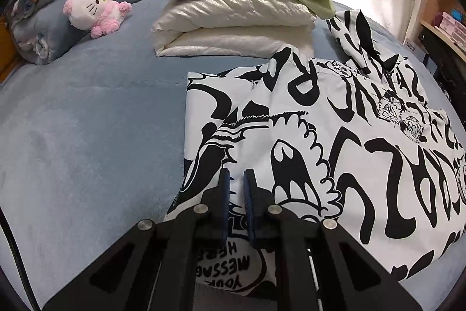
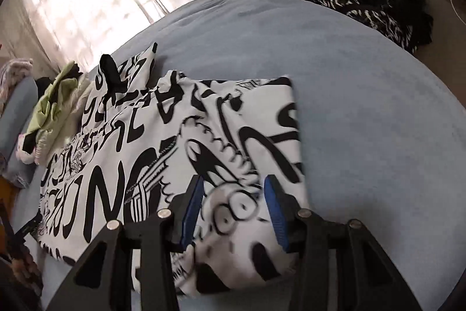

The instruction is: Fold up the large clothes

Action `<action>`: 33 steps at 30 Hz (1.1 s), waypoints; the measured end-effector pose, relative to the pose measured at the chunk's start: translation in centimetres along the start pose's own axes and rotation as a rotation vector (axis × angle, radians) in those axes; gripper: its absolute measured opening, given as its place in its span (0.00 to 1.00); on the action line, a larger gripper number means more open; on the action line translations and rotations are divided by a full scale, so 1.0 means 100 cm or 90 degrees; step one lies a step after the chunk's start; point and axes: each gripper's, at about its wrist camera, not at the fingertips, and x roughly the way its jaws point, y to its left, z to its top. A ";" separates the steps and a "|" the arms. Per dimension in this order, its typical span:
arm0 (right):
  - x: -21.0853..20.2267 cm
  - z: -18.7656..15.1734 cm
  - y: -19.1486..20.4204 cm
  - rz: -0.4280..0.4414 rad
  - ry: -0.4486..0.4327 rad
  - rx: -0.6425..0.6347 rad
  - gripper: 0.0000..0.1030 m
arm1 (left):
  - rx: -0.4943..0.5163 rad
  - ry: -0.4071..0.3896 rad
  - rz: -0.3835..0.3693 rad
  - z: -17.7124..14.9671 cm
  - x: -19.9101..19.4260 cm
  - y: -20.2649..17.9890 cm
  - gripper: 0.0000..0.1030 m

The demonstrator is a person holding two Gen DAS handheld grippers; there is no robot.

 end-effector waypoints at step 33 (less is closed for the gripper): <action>0.008 0.040 0.064 0.038 0.033 -0.049 0.60 | 0.151 -0.007 -0.074 0.089 -0.027 -0.129 0.40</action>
